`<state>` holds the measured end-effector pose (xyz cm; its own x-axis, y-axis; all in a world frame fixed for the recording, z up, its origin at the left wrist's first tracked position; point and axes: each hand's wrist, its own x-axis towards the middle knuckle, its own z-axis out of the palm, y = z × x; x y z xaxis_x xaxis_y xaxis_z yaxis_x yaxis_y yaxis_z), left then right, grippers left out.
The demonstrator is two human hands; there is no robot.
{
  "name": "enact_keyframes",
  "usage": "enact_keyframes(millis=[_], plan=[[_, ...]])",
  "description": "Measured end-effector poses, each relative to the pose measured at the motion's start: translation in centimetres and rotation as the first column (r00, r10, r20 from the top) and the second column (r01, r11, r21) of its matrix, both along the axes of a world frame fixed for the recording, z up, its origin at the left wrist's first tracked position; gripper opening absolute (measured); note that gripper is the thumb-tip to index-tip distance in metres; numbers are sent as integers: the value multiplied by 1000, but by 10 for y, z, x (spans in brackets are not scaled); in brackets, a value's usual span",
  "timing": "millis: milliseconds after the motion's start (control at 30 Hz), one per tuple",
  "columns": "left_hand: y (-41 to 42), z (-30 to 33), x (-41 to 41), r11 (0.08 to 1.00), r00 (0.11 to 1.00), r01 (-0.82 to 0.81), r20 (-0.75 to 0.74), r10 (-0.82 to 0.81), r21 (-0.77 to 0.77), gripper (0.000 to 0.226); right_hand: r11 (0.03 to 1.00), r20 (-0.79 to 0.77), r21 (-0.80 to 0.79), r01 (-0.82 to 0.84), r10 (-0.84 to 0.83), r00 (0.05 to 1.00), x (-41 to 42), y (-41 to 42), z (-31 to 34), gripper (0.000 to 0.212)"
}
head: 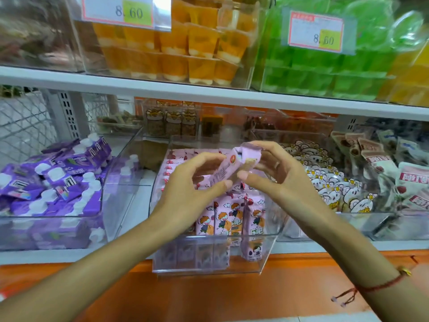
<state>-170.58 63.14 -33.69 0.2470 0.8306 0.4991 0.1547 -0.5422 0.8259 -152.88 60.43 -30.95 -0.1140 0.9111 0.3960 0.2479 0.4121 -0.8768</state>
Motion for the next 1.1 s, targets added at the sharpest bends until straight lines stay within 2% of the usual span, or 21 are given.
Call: enact_keyframes(millis=[100,167,267,333,367,467,533,600,700,767,867,1000,1033,1100], plan=[[-6,0,3,975,987,-113,-89,131,189,35,963,162,88,256,-267,950,-7,-5,4,48],[-9,-1,5,940,965,-168,-144,218,298,38,928,219,151,341,-368,904,-12,-6,7,48],[-8,-5,7,952,960,-176,-173,222,249,49,919,235,174,353,-387,892,-9,-4,12,30],[-3,-9,4,972,934,-171,-287,212,161,58,922,234,136,364,-386,892,3,0,18,21],[-1,-11,2,978,904,-160,-377,200,135,58,929,226,94,358,-370,901,10,1,21,25],[3,-15,-4,982,763,-95,-622,178,165,42,976,205,-7,217,-211,956,30,1,30,30],[6,-17,-6,977,700,-60,-689,189,206,37,993,289,3,119,-115,950,35,-2,33,23],[8,-17,-7,974,681,-53,-705,198,222,35,999,370,-14,38,-30,928,37,-2,32,27],[11,-18,-8,974,681,-41,-708,189,221,34,998,497,-56,-21,46,867,33,1,22,25],[12,-19,-9,975,686,-45,-702,190,220,34,999,569,-27,-43,51,821,29,6,14,21],[13,-20,-10,974,690,-57,-696,198,220,33,991,730,129,-44,-65,680,22,10,5,19],[12,-20,-12,975,696,-66,-690,198,213,33,958,873,278,-70,-221,435,10,4,-13,22],[12,-20,-12,974,694,-68,-691,201,216,33,950,885,303,-81,-248,393,8,2,-16,21],[11,-20,-13,973,686,-64,-698,205,222,33,940,887,330,-87,-277,369,7,0,-20,22]])
